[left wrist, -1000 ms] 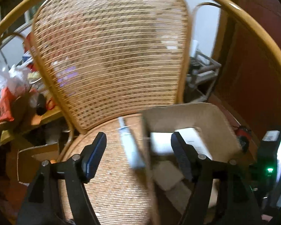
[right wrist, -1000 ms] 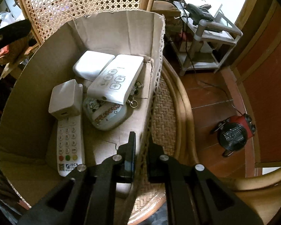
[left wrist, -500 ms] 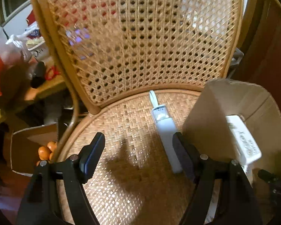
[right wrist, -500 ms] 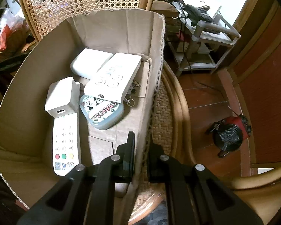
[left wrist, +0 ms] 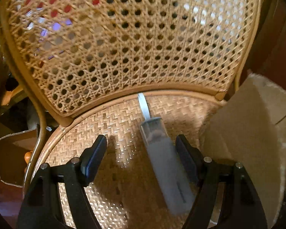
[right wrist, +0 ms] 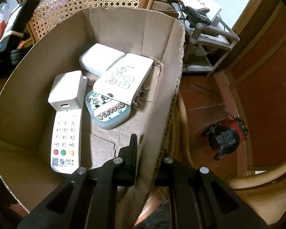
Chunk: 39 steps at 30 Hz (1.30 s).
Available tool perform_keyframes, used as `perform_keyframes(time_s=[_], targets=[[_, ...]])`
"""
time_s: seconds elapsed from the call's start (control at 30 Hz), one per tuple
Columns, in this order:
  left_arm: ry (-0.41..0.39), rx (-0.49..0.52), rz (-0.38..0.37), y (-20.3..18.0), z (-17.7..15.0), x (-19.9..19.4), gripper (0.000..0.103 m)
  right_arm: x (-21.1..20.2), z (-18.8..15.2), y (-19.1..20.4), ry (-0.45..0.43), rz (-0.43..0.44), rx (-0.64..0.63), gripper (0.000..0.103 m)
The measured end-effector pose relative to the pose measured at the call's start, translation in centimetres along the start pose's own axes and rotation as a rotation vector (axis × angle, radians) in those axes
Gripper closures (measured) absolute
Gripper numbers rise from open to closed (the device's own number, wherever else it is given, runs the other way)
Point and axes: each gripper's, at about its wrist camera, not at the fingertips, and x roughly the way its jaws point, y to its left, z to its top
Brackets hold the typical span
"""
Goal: Organize rigid objects
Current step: 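Grasp the light-blue handheld fan by its body with the left tool, then carry the light-blue fan into the box and release it on the remote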
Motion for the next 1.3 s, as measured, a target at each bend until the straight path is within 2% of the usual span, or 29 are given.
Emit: perform_keyframes(time_s=[0.07, 0.13, 0.17, 0.2, 0.23, 0.3, 0.47, 0.7, 1.1, 1.17, 1.3], targets=[[0.006, -0.006, -0.008, 0.0, -0.1, 0.7, 0.03, 0.0, 0.0, 0.0, 0.0, -0.003, -0.002, 0.092], [-0.003, 0.003, -0.011, -0.2, -0.2, 1.0, 0.039, 0.0, 0.0, 0.0, 0.0, -0.003, -0.003, 0.092], [-0.011, 0.017, -0.015, -0.5, -0.4, 1.0, 0.067, 0.0, 0.0, -0.1, -0.001, -0.004, -0.003, 0.092], [-0.024, 0.024, -0.004, -0.8, -0.4, 0.7, 0.077, 0.0, 0.1, -0.1, -0.001, -0.005, -0.004, 0.092], [-0.022, 0.024, 0.008, -1.0, -0.5, 0.7, 0.077, 0.0, 0.1, -0.1, -0.002, -0.005, -0.005, 0.092], [-0.024, 0.007, -0.033, -0.8, -0.6, 0.4, 0.078, 0.0, 0.1, -0.2, -0.003, -0.004, -0.004, 0.092], [-0.028, 0.023, -0.011, -0.8, -0.9, -1.2, 0.078, 0.0, 0.3, -0.2, -0.004, 0.0, -0.011, 0.091], [-0.092, 0.049, 0.001, -0.6, -0.9, -6.6, 0.078, 0.4, 0.8, 0.0, -0.019, 0.019, -0.043, 0.091], [-0.202, 0.087, -0.032, -4.9, -1.1, -16.1, 0.078, 0.6, 1.0, -0.1, -0.048, 0.071, -0.053, 0.093], [-0.221, 0.121, 0.01, -6.3, -1.1, -17.5, 0.077, 0.6, 0.9, -0.2, -0.047, 0.071, -0.057, 0.093], [-0.253, 0.116, 0.021, -8.1, -1.1, -20.0, 0.077, 1.0, 0.9, 0.0, -0.046, 0.065, -0.052, 0.093]])
